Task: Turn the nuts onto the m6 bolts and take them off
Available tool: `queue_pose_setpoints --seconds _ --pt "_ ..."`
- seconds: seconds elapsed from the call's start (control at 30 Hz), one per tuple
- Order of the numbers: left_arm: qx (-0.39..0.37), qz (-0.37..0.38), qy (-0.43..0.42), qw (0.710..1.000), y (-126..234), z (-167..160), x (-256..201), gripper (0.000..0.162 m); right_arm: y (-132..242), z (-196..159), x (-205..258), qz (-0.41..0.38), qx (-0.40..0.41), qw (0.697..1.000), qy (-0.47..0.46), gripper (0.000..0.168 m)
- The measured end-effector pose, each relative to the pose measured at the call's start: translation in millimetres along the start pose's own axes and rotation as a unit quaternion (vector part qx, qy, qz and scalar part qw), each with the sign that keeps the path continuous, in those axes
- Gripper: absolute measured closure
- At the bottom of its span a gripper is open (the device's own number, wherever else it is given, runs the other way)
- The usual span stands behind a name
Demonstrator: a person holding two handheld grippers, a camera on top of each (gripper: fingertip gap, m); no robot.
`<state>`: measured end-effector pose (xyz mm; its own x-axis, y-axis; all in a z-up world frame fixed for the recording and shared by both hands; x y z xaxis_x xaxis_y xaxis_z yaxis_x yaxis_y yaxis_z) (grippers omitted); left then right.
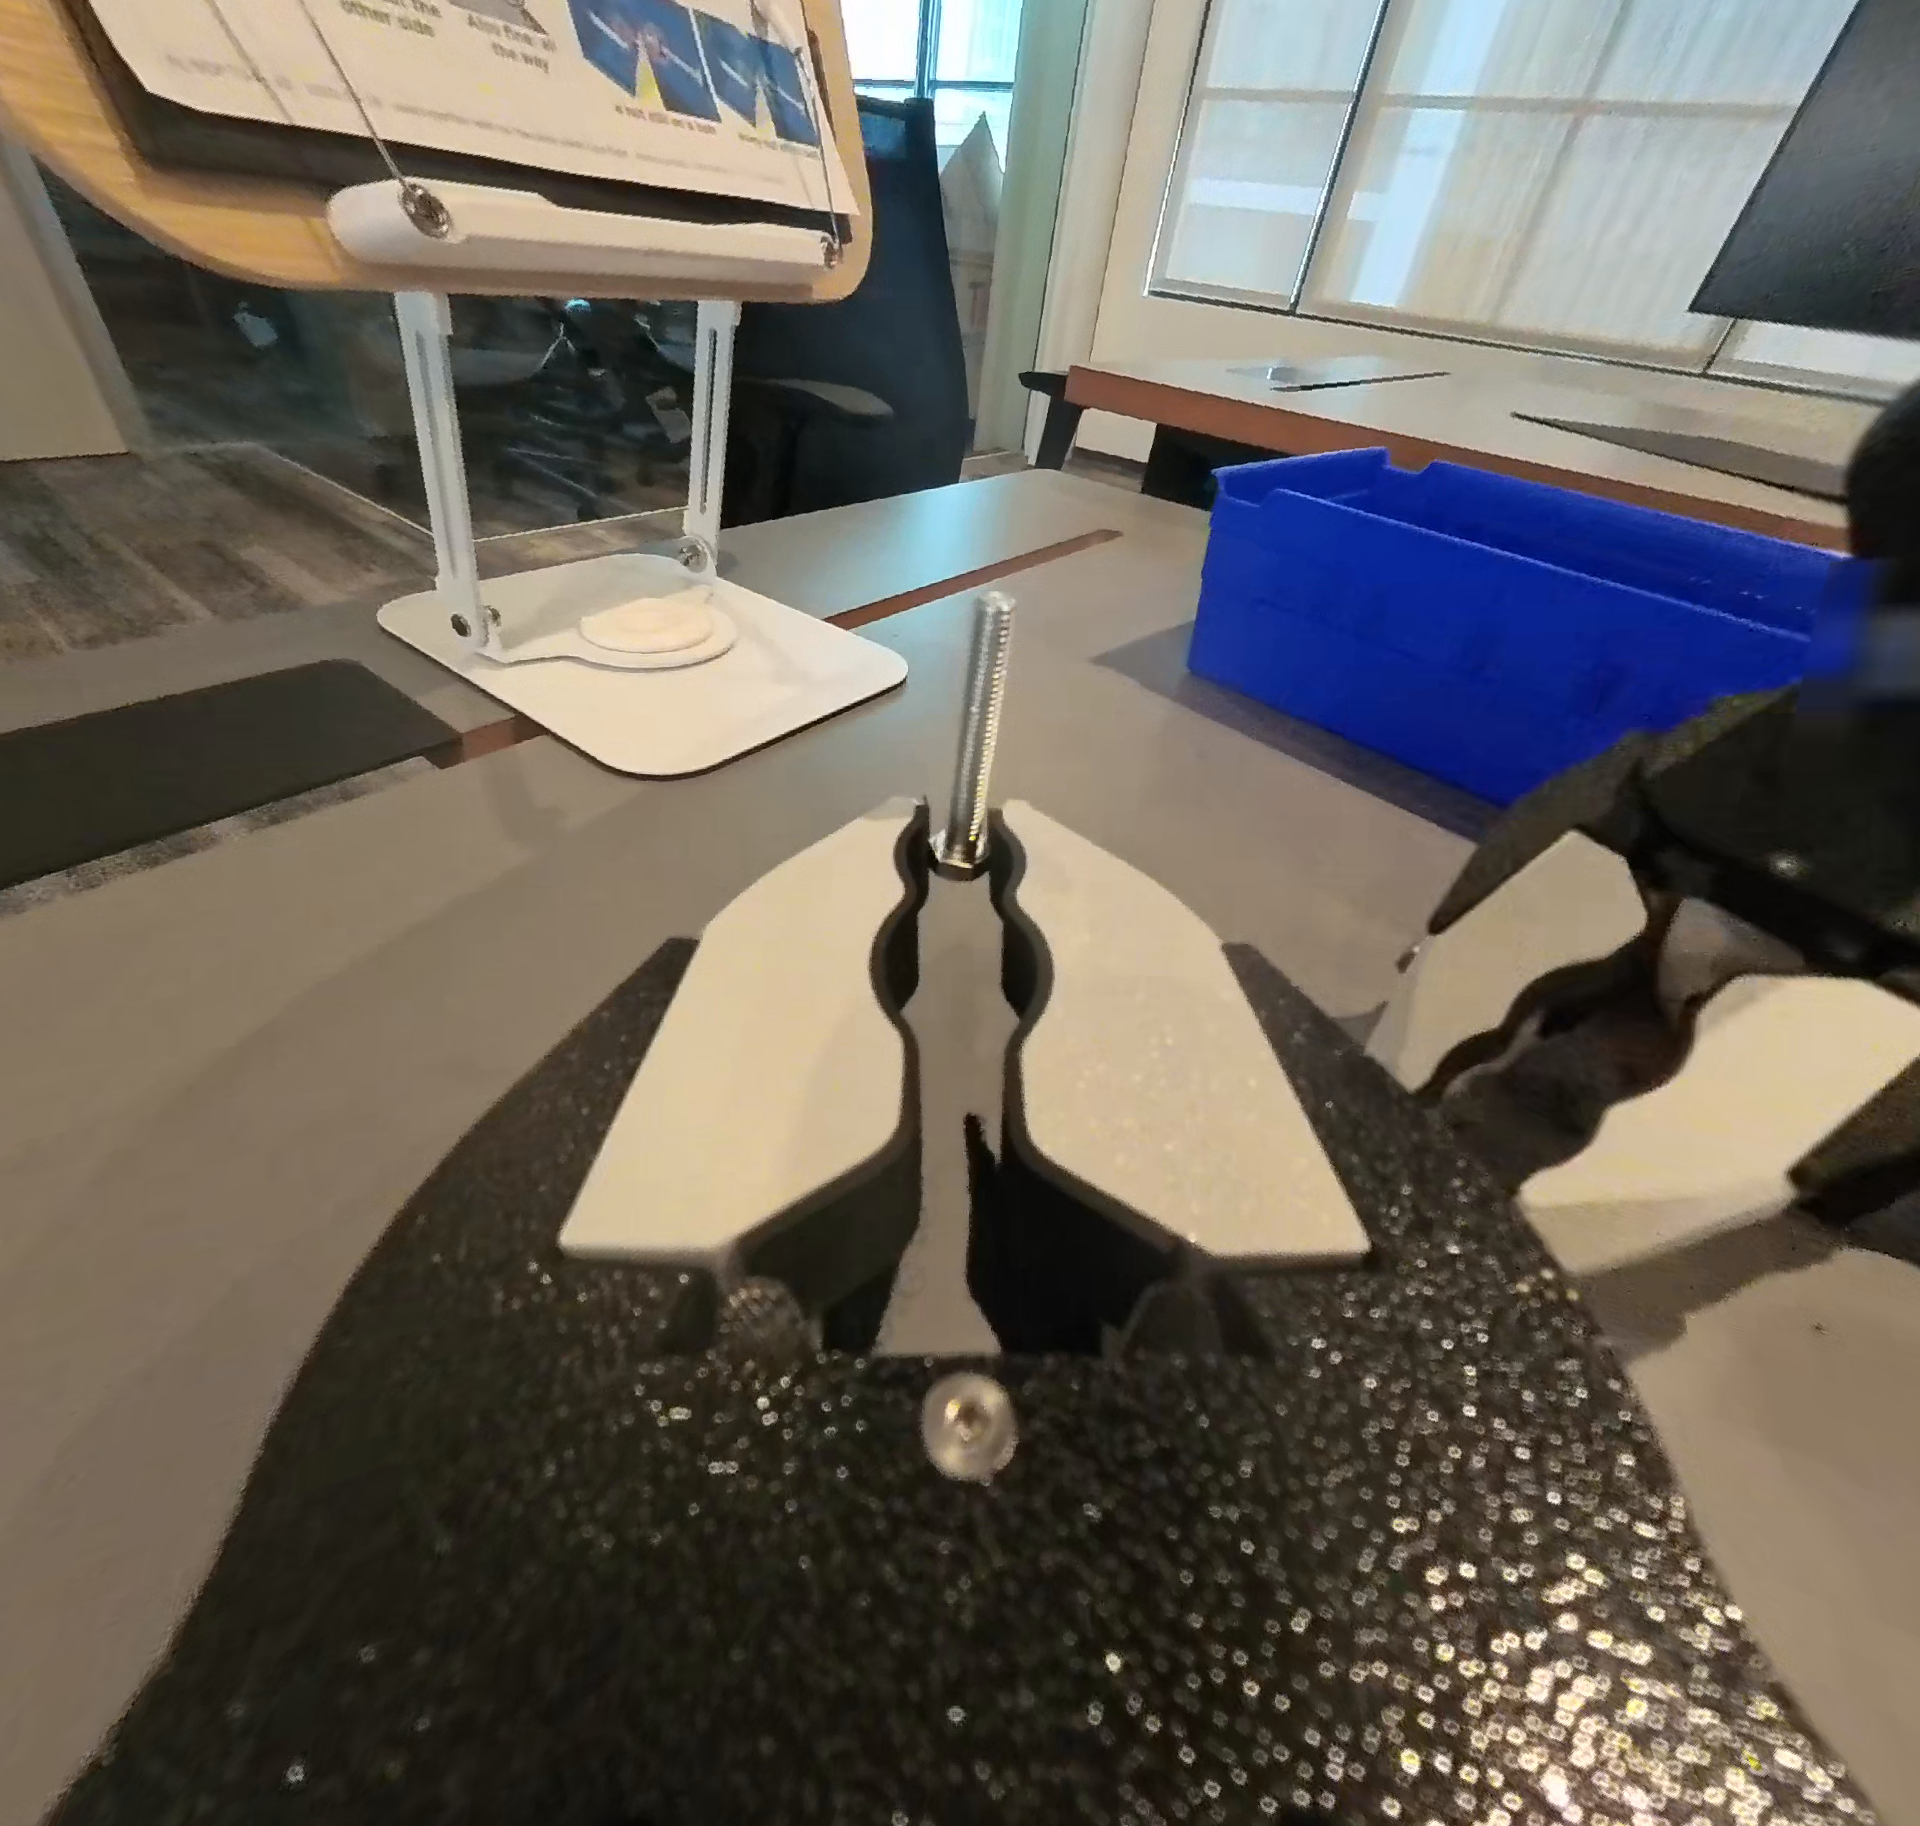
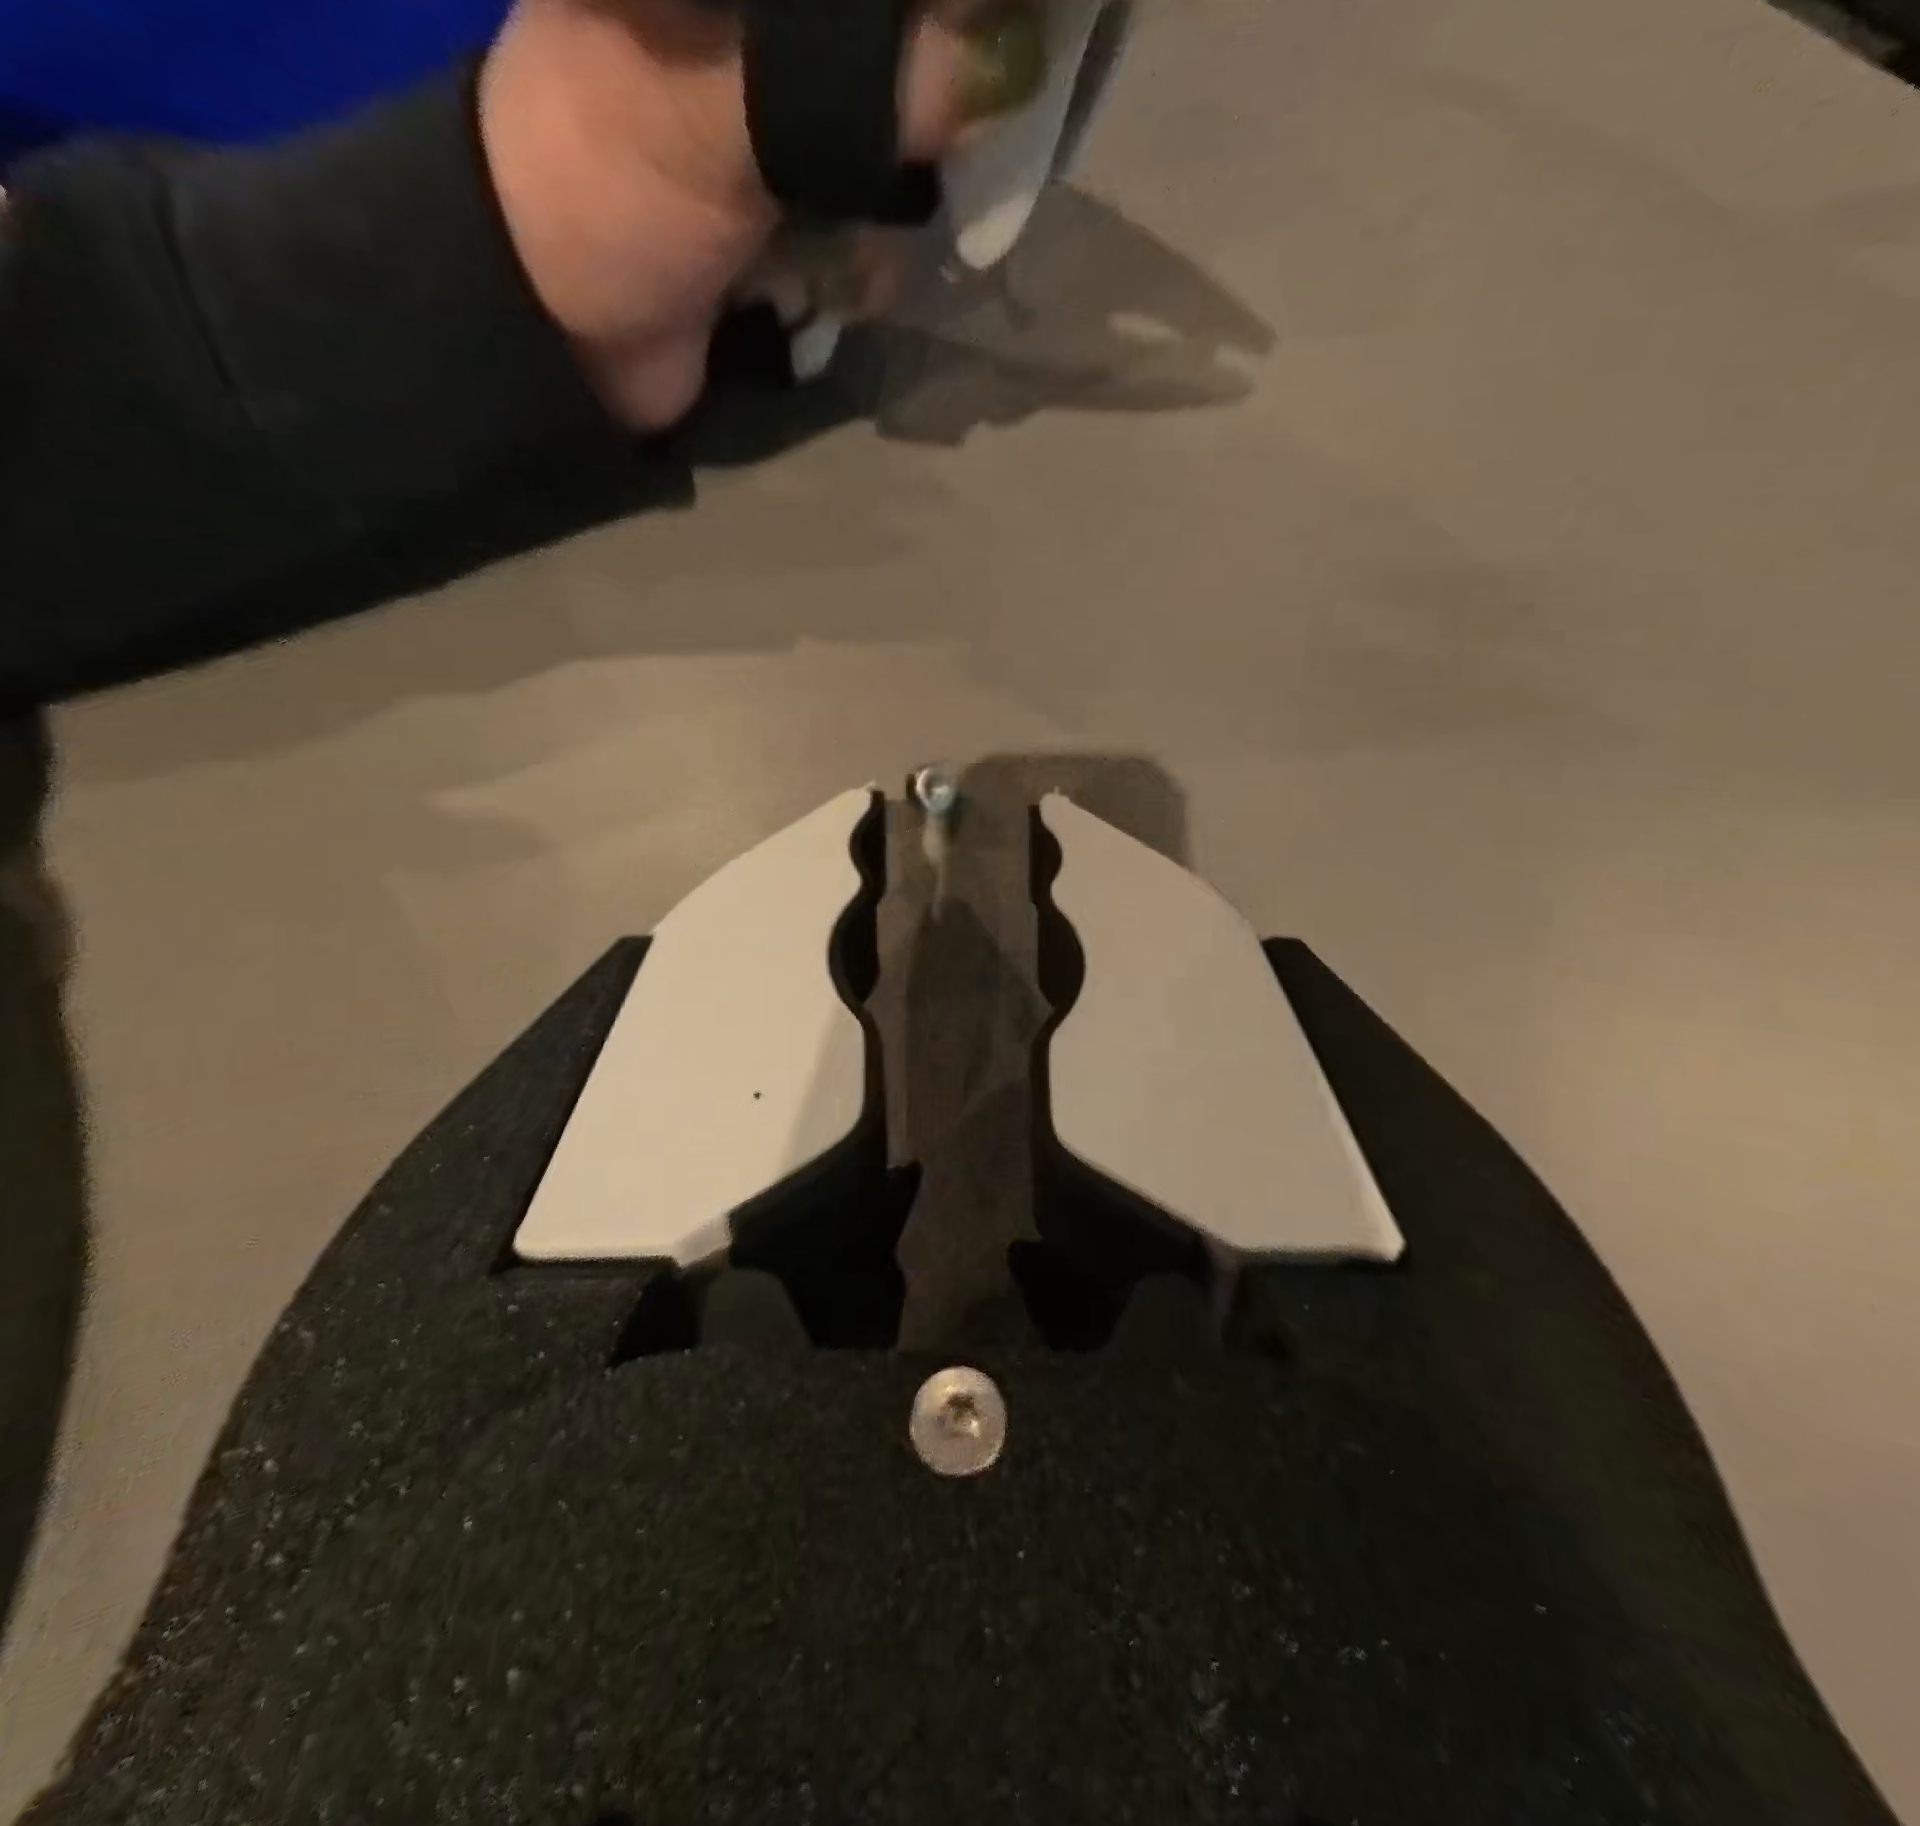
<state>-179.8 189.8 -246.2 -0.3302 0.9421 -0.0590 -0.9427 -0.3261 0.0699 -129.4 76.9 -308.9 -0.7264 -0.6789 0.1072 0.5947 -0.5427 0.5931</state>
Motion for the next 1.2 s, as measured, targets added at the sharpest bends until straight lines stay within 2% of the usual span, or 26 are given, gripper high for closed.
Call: queue_pose_setpoints --seconds 0.33,0.43,0.67,0.83,1.2 --pt "0.007 -0.014 -0.003 1.000 -3 -1 -5 0.152 -14 -6 16 0.028 0.033 0.999 0.029 0.143" --pt "0.007 -0.018 0.002 1.000 -3 -1 -5 0.152 -15 -10 17 0.015 0.041 0.998 0.050 0.147" --pt "0.007 -0.023 0.003 1.000 -4 -1 -6 0.152 -8 -12 15 -0.007 0.030 0.999 0.044 0.143" --pt "0.005 -0.027 0.006 1.000 -4 0 -7 0.152 -3 -17 14 -0.013 0.034 0.998 0.041 0.154" --pt "0.007 -0.033 0.005 0.999 -6 -1 -8 0.152 -3 -19 12 -0.012 0.040 0.998 0.040 0.157"
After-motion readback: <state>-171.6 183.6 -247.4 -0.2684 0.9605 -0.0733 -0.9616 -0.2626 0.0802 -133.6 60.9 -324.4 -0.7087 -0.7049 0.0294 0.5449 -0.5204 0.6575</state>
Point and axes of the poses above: each gripper's, where its closed fingertips meet, y back along the fingers, z out of its top, x = y × z across the jaws, the point moved 3 cm from there along y, back along the fingers, and after that the axes turned 3 degrees about -y, right-handed, at the moved point
